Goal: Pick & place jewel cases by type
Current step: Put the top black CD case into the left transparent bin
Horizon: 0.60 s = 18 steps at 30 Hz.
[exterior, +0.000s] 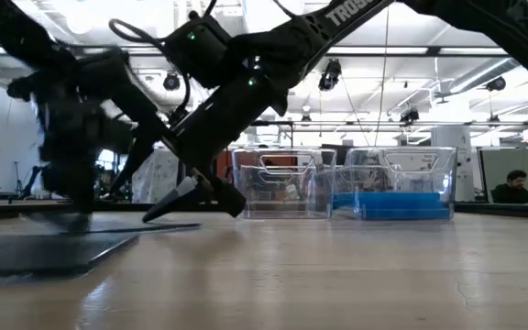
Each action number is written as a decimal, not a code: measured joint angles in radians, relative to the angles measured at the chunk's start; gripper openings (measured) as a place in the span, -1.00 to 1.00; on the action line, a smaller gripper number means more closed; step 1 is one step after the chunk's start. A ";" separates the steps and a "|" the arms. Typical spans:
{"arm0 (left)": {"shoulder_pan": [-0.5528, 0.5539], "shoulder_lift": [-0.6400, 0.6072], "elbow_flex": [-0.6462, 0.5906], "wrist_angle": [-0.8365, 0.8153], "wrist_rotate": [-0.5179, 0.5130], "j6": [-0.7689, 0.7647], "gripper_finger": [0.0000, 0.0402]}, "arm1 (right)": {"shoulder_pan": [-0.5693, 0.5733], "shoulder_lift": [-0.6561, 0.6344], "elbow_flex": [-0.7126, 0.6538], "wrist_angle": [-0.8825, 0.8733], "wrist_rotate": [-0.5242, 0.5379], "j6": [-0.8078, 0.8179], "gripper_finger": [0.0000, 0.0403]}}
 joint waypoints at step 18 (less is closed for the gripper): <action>0.033 -0.070 0.125 -0.081 -0.116 0.057 -0.67 | -0.042 -0.184 0.002 -0.246 0.148 -0.184 0.11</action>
